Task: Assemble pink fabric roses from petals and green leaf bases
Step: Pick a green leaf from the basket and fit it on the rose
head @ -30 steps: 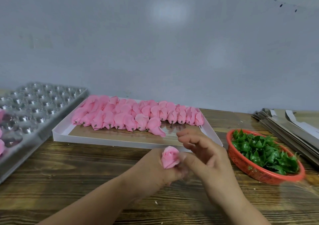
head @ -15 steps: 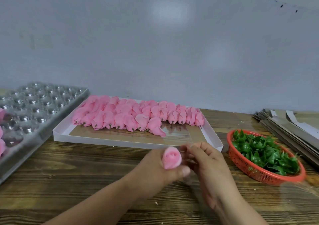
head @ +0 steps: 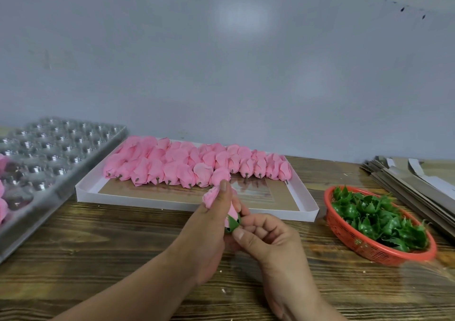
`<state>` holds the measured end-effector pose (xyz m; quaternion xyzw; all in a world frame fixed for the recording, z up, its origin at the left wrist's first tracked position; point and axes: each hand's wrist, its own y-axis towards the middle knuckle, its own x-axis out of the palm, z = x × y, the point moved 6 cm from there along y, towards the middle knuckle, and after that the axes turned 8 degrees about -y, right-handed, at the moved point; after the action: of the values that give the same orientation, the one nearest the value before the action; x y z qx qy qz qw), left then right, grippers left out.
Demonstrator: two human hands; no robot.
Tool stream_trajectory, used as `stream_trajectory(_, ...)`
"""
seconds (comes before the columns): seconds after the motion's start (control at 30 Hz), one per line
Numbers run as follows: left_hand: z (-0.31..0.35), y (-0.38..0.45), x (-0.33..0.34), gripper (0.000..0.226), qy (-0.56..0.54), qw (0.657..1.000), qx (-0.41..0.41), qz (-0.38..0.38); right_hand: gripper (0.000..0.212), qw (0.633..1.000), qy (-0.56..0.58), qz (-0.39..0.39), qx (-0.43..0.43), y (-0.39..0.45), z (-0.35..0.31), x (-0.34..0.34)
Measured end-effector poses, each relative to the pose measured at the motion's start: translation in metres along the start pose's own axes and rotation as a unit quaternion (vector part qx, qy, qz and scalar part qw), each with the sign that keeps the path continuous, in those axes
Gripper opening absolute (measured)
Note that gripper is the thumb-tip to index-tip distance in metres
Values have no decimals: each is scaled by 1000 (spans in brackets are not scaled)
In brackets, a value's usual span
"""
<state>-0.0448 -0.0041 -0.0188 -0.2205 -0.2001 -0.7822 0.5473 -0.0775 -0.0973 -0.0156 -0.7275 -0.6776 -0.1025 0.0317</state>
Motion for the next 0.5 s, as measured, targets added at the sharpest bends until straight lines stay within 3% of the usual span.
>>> stream_trajectory(0.17,-3,-4,4,45,3,1000,10,-2,10,999,0,23,-26,-2,-2,-1)
stream_trajectory(0.3,-1,-5,3,58,-3,1000,2,2,21,998,-5,-7,-55,-1,-8,0)
stream_trajectory(0.5,2,-3,3,43,-11,1000,27,8,23,997,3,-13,-72,-1,-7,1)
